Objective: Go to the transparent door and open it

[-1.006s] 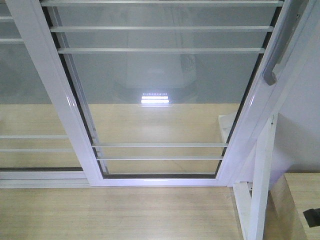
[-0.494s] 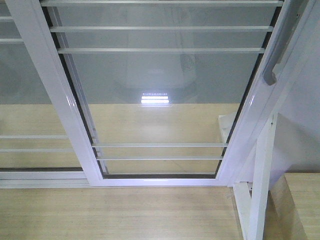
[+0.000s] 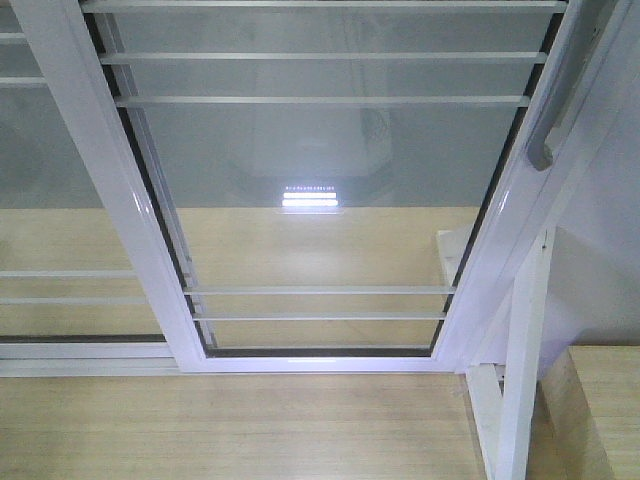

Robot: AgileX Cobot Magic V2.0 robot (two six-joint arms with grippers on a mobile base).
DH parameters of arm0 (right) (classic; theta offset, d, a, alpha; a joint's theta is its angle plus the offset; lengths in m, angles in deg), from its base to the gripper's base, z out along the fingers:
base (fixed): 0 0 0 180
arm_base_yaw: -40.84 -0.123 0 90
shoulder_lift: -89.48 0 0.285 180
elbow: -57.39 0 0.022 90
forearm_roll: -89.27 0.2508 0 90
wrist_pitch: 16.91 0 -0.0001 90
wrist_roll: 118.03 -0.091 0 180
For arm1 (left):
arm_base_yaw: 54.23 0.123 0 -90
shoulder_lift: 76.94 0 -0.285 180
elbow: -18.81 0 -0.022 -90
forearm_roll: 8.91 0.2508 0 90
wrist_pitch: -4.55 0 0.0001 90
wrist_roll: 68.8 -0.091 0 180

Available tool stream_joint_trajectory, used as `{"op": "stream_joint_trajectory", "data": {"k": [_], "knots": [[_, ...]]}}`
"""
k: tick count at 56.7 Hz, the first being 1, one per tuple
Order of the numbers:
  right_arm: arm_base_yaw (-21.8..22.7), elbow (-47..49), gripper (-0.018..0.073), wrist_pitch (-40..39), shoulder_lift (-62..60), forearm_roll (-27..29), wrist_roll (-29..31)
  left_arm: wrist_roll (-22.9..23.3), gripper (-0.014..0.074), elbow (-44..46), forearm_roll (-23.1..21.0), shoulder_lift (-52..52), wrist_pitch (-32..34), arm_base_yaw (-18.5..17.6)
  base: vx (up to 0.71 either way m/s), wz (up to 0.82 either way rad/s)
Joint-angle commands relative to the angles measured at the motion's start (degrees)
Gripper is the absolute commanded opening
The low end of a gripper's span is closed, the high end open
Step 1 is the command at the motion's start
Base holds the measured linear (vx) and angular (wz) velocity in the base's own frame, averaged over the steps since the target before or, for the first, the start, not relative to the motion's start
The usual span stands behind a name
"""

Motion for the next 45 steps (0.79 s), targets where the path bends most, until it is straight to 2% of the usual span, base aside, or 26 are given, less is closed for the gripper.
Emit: {"op": "stream_joint_trajectory", "data": {"k": [1, 10, 20, 21, 28, 34, 41, 45], "knots": [[0.3, 2.1, 0.0033, -3.0, 0.2, 0.1, 0.7, 0.5, 0.0034, 2.2, -0.5, -0.2, 4.3, -0.2, 0.00, 0.00], [0.3, 2.1, 0.0157, -1.0, 0.2, 0.1, 3.2, 0.4, 0.0116, 2.2, -0.4, 0.1, 2.6, -0.2, 0.00, 0.00], [0.3, 2.1, 0.0411, -0.7, 0.2, 0.1, 3.5, 0.3, 0.0281, 2.2, -0.4, 0.5, 1.9, -0.2, 0.00, 0.00], [0.3, 2.1, 0.0462, -0.9, 0.2, 0.1, 3.5, 0.3, 0.0303, 2.2, -0.4, 0.6, 1.8, -0.2, 0.00, 0.00], [0.3, 2.1, 0.0585, -0.9, 0.2, 0.2, 3.2, 0.3, 0.0421, 2.2, -0.4, 0.7, 1.7, -0.2, 0.00, 0.00], [0.3, 2.1, 0.0606, -0.6, 0.2, 0.1, 3.2, 0.3, 0.0477, 2.2, -0.4, 0.7, 2.2, -0.2, 0.00, 0.00], [0.3, 2.1, 0.0581, 0.9, 0.2, -0.4, 3.2, 0.3, 0.0486, 2.2, -0.4, 0.7, 2.3, -0.2, 0.00, 0.00], [0.3, 2.1, 0.0566, 3.3, 0.6, -3.0, 3.2, 0.3, 0.0486, 2.2, -0.4, 0.6, 2.1, -0.2, 0.00, 0.00]]}}
